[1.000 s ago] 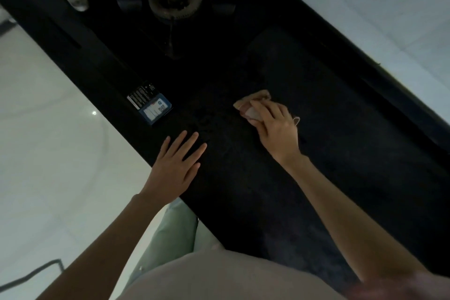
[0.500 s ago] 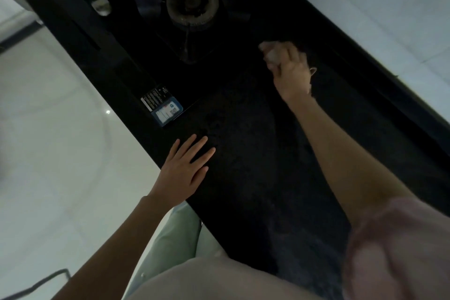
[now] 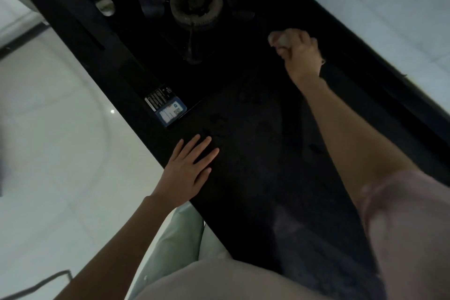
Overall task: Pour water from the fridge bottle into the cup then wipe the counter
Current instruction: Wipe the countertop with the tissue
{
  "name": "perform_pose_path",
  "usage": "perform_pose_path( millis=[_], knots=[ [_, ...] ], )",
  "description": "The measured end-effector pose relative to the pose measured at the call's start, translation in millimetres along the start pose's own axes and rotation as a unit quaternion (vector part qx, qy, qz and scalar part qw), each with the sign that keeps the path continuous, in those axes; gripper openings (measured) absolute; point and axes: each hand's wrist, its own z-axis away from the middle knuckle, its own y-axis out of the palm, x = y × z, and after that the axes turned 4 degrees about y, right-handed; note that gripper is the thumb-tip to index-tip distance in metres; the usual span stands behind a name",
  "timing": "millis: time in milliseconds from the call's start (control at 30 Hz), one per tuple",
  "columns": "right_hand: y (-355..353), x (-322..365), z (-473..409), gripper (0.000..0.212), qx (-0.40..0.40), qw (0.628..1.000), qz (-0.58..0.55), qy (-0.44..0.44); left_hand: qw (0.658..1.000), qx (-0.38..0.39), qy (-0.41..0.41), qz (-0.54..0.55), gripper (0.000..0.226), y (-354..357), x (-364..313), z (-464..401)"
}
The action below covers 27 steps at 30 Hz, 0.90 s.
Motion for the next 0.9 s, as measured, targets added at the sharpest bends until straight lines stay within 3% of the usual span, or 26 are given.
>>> perform_pose_path(
  millis=[133, 433, 533, 733, 833, 900],
  knots=[
    [2.3, 9.0, -5.5, 0.047, -0.024, 0.997, 0.026, 0.074, 1.0, -0.002, -0.001, -0.002, 0.049, 1.3, 0.3, 0.3],
    [13.2, 94.3, 189.4, 0.044, 0.015, 0.993, -0.075, -0.094, 1.0, 0.019, 0.003, -0.019, 0.051, -1.3, 0.4, 2.1],
    [9.1, 88.8, 183.6, 0.041, 0.025, 0.99, -0.074, -0.121, 1.0, 0.015, 0.006, -0.018, 0.051, -10.7, -1.0, 2.9],
    [-6.7, 58.0, 83.8, 0.043, 0.052, 0.995, -0.08, 0.02, 0.999, 0.003, -0.002, -0.036, 0.051, -28.9, 22.5, 21.5],
    [-7.5, 67.4, 88.2, 0.043, 0.033, 0.992, -0.102, 0.068, 0.999, 0.009, -0.013, -0.027, 0.054, -34.1, 41.7, 34.0],
    [-4.0, 84.1, 115.8, 0.045, 0.018, 0.993, -0.106, 0.045, 0.999, 0.008, -0.022, -0.025, 0.054, -37.6, 54.9, 39.8]
  ],
)
